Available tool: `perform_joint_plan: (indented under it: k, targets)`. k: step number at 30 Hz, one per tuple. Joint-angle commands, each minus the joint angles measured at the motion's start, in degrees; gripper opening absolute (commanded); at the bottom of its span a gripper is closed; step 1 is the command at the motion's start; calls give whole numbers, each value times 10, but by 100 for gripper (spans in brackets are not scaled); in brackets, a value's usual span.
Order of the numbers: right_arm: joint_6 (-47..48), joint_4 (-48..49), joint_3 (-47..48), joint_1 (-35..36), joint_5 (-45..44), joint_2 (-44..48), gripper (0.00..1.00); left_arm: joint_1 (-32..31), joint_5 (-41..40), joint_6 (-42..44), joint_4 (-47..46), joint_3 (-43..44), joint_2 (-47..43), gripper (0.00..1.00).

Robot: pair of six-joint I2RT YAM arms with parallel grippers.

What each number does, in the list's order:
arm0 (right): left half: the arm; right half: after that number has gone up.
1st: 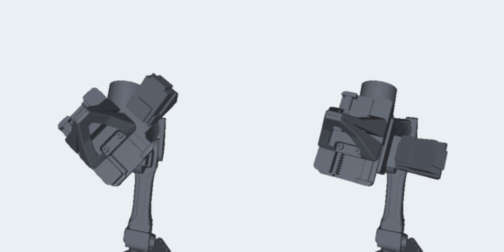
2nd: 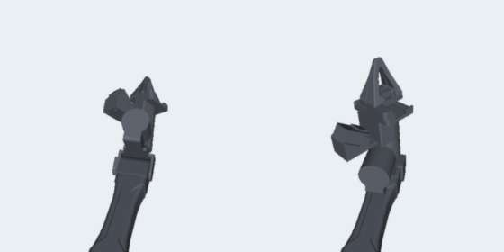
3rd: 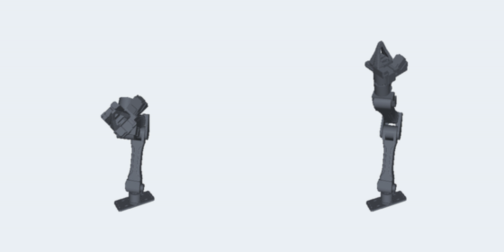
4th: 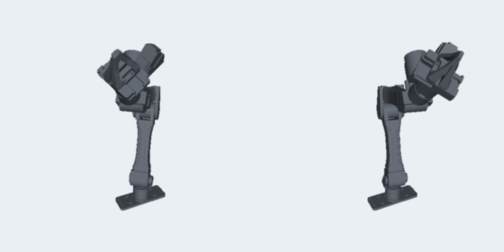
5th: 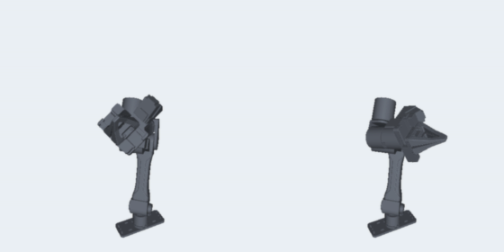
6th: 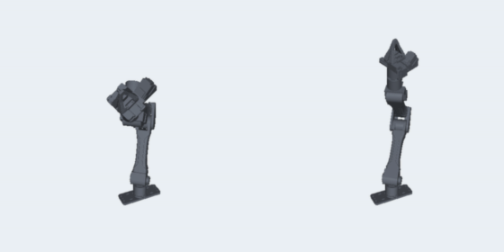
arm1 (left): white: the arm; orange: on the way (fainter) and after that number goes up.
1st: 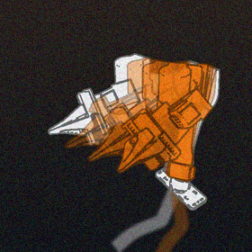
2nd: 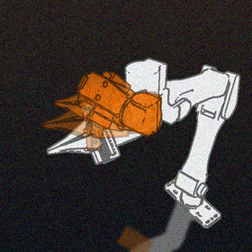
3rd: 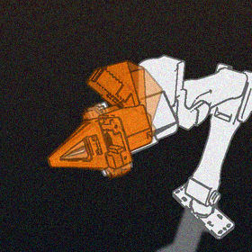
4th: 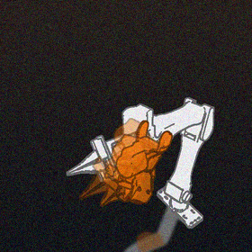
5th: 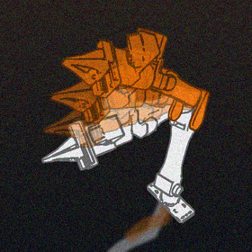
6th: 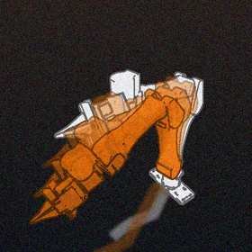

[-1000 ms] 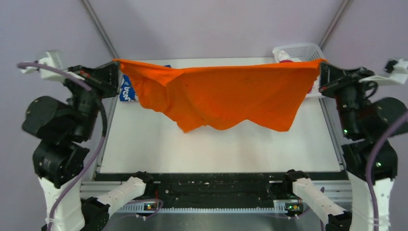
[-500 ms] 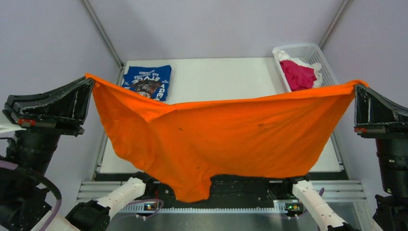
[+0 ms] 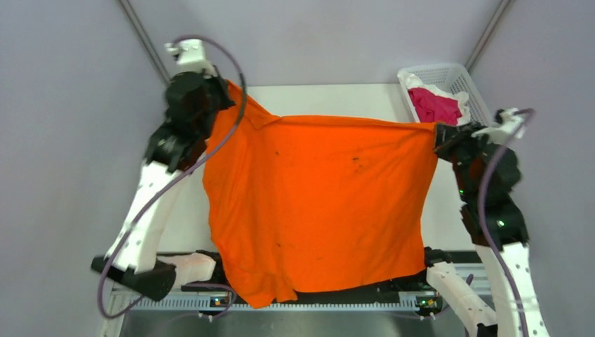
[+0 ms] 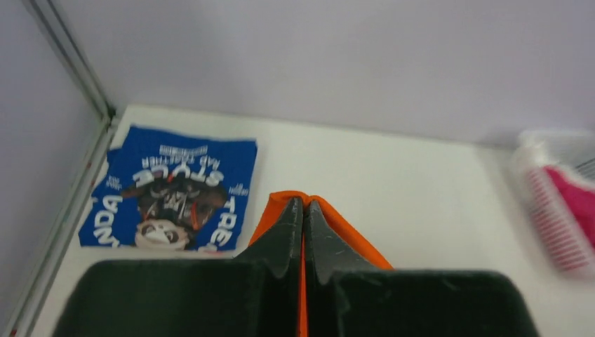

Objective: Fold and stack the t-shirts
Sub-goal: Flatten out the tshirt

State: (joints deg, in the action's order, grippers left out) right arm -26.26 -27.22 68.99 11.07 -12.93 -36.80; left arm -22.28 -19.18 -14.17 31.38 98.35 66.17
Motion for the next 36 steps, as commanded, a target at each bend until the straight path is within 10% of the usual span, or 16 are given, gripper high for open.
perform_joint_plan:
  k: [1,6,14,29,36]
  targets:
    - [-43,64,-136,-3,-104,-57,0,30,-43,10,-95,-118,104,0]
    - [-38,195,-243,-8,-107,-170,0,66,69,-14,-173,-153,272,0]
    - [-33,315,-237,-40,-48,-391,0,79,78,-33,-77,33,529,0]
    - [-29,341,-139,-49,-101,-555,2,86,72,-41,-79,133,631,0]
    - [-7,305,-88,-49,-92,-574,52,88,53,-45,-45,192,640,94]
